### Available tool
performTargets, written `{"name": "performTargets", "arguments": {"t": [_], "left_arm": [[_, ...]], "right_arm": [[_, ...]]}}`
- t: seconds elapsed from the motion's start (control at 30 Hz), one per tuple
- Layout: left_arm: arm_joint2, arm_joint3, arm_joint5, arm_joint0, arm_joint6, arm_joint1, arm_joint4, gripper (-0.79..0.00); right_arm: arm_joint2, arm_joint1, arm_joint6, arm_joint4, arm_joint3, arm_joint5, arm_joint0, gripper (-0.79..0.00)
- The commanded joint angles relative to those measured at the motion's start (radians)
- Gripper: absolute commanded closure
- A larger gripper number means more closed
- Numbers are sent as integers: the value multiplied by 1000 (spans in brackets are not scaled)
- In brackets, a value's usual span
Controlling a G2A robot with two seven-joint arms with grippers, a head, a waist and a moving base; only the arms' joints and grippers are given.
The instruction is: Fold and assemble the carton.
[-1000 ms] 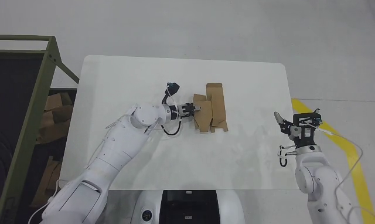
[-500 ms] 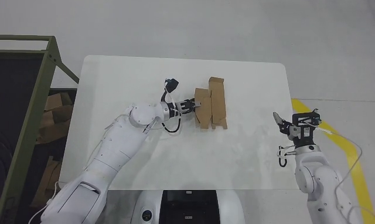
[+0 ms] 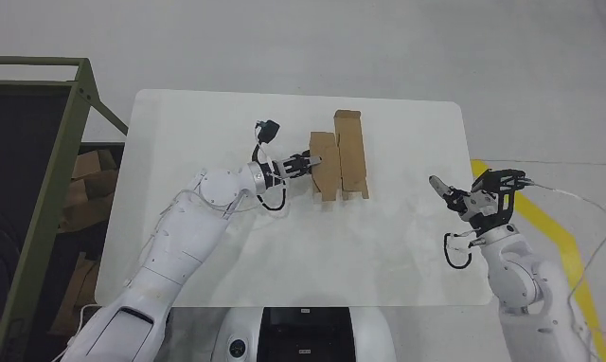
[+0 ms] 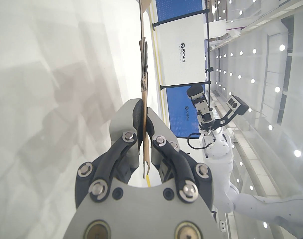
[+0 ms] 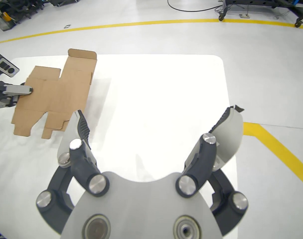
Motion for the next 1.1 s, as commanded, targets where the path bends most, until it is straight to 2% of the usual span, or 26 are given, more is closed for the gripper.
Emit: {"name": "performTargets", "arguments": {"t": [0.0, 0.2, 0.5, 0.7, 0.87, 1.07], "left_arm": [[-20, -26, -12, 16, -10, 5, -21, 0], [-73, -101, -14, 53, -12, 20, -11, 0], [-156, -224, -27, 134, -27, 42, -24, 0], [-187, -272, -45, 167, -43, 52, -35, 0], [-201, -296, -57, 180, -54, 58, -30, 0], [-209, -319, -81, 193, -54, 63, -31, 0]], "right_arm": [[9, 1, 27, 63, 5, -34, 6, -785], [27, 6, 107, 140, 6, -63, 17, -785], [27, 6, 107, 140, 6, -63, 17, -785], [25, 5, 102, 159, 10, -61, 15, -785], [3, 6, 191, 317, 31, -132, 35, -785], [-31, 12, 373, 608, 89, -221, 107, -785]]}}
